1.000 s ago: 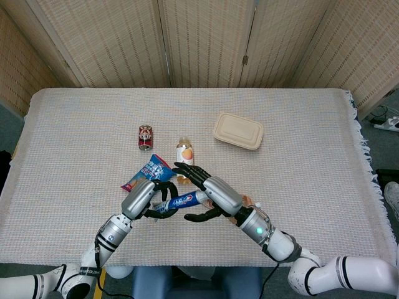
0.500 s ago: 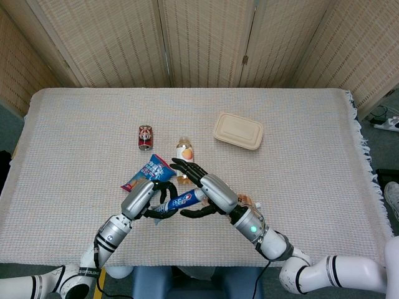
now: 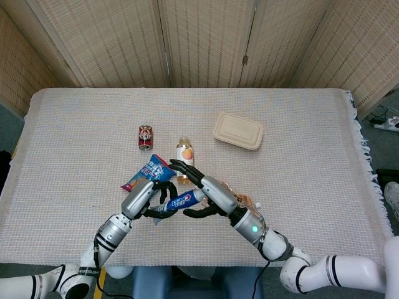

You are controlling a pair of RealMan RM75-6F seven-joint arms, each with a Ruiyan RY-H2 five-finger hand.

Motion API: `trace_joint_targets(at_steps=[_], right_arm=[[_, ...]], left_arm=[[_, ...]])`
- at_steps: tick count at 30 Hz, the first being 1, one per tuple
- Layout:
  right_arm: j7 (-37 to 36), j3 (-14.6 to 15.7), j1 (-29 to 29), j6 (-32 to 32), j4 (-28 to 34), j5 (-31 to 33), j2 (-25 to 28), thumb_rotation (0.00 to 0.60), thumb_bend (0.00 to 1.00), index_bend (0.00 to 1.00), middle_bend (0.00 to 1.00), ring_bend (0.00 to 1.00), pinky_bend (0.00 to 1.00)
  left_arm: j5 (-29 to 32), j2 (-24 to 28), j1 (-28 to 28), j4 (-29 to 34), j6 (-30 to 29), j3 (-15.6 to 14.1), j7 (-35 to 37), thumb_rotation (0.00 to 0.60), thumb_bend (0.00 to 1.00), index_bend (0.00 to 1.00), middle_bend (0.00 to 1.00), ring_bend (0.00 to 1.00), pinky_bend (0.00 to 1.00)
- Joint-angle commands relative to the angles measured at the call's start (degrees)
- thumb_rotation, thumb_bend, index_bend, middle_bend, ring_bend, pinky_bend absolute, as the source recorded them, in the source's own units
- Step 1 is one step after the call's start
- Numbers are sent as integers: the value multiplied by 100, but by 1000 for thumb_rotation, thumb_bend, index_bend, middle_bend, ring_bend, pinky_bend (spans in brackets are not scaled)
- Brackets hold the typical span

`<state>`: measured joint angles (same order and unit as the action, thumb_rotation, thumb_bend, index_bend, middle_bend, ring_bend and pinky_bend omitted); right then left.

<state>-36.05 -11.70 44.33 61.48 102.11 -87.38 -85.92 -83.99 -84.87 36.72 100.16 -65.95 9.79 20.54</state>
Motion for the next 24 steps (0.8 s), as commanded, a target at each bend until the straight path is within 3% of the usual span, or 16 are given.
trace_joint_targets(at_steps=[1, 6, 15, 24], right_arm=[[-306, 55, -57, 124, 3, -183, 134, 135, 21, 0, 0, 0, 0], [-672, 160, -222, 395, 135, -460, 533, 133, 21, 0, 0, 0, 0], [-923, 313, -595, 793, 396, -640, 1520, 131, 21, 0, 0, 0, 0], [-778, 449, -945, 1086, 538, -676, 2180, 130, 21, 0, 0, 0, 0]], left_arm=[[-26, 19, -17, -38, -15, -21, 37, 600, 780, 774, 837, 716, 533], [-116, 99, -76, -186, -55, -118, 58, 600, 780, 773, 837, 705, 515], [-201, 349, -112, -611, 177, -442, -542, 600, 779, 753, 837, 649, 465], [-88, 484, 3, -965, 732, -749, -1964, 600, 775, 686, 745, 536, 363]])
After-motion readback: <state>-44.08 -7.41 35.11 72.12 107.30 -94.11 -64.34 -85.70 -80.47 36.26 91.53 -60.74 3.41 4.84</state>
